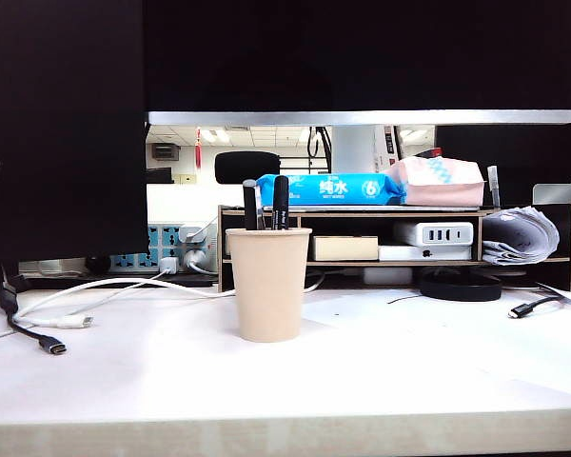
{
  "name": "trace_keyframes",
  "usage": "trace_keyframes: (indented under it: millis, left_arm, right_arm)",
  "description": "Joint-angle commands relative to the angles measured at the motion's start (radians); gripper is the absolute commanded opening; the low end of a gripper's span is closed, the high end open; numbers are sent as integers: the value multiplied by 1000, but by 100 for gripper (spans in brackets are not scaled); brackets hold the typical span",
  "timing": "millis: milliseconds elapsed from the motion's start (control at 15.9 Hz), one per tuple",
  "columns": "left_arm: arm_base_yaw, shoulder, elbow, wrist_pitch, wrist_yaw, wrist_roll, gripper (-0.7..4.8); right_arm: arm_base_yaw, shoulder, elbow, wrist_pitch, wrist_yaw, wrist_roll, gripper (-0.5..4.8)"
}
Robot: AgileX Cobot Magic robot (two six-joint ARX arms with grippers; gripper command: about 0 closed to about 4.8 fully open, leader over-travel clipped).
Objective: Pick up the marker from the paper cup and put it on the table.
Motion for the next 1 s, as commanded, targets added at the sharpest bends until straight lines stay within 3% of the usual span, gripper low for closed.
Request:
trace_keyframes:
  millis: [63,314,440,691,1005]
  left_arm:
    - [-1,0,0,13,-2,1,-5]
    - [-1,0,0,13,-2,1,-5]
    - [0,0,0,13,-3,1,-5]
    - [2,0,0,13,-3,1,-5]
    - [2,0,1,13,-2,1,-5]
  right_arm:
    - [1,46,81,96,-89,100,-6]
    - [20,730,338,256,-496,-46,-6]
    - [72,1063,502,262,-594,-119,-5]
    - [188,1432,741,262,-685,-140,7]
    - [293,1634,925,262,-667,-191,130]
